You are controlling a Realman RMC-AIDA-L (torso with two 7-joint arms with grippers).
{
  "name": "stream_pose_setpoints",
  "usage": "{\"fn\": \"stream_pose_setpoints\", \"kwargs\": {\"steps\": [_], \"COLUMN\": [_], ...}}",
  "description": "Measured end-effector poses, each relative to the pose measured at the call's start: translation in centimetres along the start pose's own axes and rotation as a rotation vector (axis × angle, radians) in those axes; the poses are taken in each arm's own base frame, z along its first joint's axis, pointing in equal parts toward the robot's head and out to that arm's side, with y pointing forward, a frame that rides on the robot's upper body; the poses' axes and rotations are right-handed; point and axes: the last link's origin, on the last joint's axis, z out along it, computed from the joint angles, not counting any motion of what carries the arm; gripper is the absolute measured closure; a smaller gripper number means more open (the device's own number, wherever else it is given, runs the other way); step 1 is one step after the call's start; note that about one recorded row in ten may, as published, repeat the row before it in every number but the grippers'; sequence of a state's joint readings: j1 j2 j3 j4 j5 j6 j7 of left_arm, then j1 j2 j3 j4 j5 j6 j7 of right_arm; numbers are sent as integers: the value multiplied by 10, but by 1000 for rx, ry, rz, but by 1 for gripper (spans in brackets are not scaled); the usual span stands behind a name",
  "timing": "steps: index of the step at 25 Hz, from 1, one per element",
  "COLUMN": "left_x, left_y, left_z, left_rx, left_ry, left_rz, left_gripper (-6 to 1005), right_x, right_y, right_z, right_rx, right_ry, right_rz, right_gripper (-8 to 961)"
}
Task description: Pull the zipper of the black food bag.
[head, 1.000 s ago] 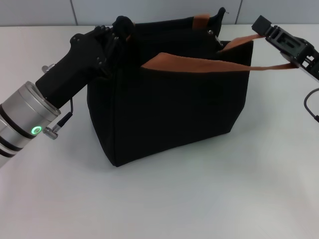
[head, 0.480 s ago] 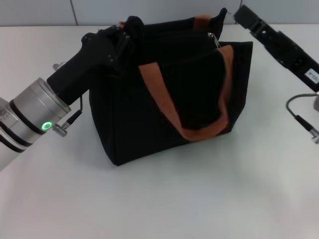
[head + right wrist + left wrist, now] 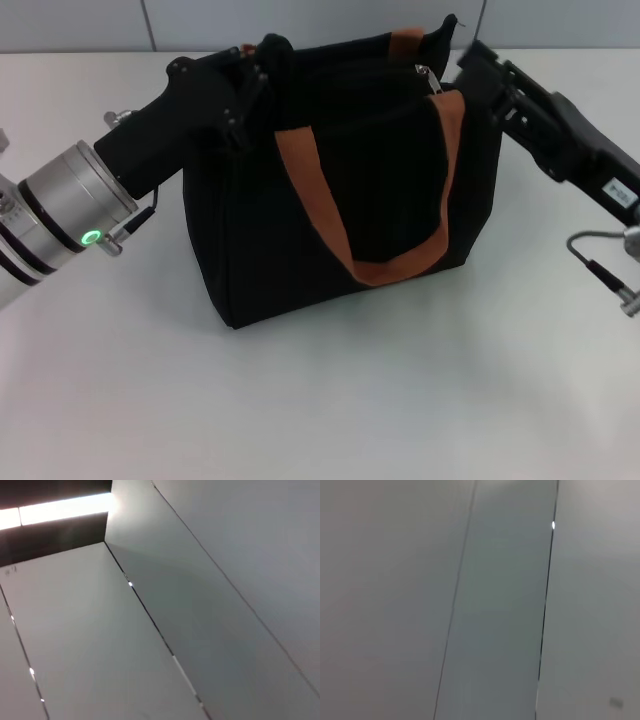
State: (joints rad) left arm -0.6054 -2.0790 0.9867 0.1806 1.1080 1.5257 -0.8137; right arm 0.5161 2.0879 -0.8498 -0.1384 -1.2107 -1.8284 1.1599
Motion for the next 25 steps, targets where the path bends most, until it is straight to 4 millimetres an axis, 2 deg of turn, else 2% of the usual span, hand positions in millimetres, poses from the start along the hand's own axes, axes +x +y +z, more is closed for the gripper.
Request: {"fn": "stream_pose_setpoints", "kwargs": {"steps": [3, 4, 7, 9, 10, 11, 12, 13, 14, 15, 17, 23, 25], "left_x": [1, 8, 16, 27, 37, 37, 41, 41, 42, 41, 40, 30, 31], "left_y": [-3, -6, -5, -3, 0, 0, 3, 3, 5, 11, 13, 35, 42], "left_z": [-3, -12, -22, -38, -55, -55, -70, -70, -76, -92, -97, -147, -169], "left_rx": [9, 25, 31, 40, 42, 42, 44, 44, 44, 46, 46, 67, 81], "left_ry": [-6, 29, 81, 166, 232, 232, 264, 264, 270, 270, 264, 201, 184], "left_rz": [-8, -10, 3, 18, 25, 25, 28, 28, 29, 29, 28, 15, 17], "left_gripper": [962, 962, 866, 803, 771, 742, 712, 683, 653, 623, 565, 299, 254], "right_x": [2, 2, 3, 4, 4, 4, 4, 4, 5, 5, 5, 4, 4], "right_y": [1, 2, 3, 4, 3, 3, 3, 3, 3, 4, 4, 10, 11], "right_z": [-7, -11, -18, -21, -23, -23, -26, -26, -27, -30, -31, -44, -51], "right_rx": [20, 30, 51, 61, 69, 69, 79, 79, 84, 87, 85, 98, 126], "right_ry": [-11, -16, -30, -34, -35, -35, -33, -33, -33, -27, -23, -40, -60], "right_rz": [-44, -62, -83, -83, -84, -84, -85, -85, -87, -97, -109, -154, -156], "right_gripper": [291, 288, 279, 273, 270, 267, 264, 261, 258, 255, 249, 232, 226]}}
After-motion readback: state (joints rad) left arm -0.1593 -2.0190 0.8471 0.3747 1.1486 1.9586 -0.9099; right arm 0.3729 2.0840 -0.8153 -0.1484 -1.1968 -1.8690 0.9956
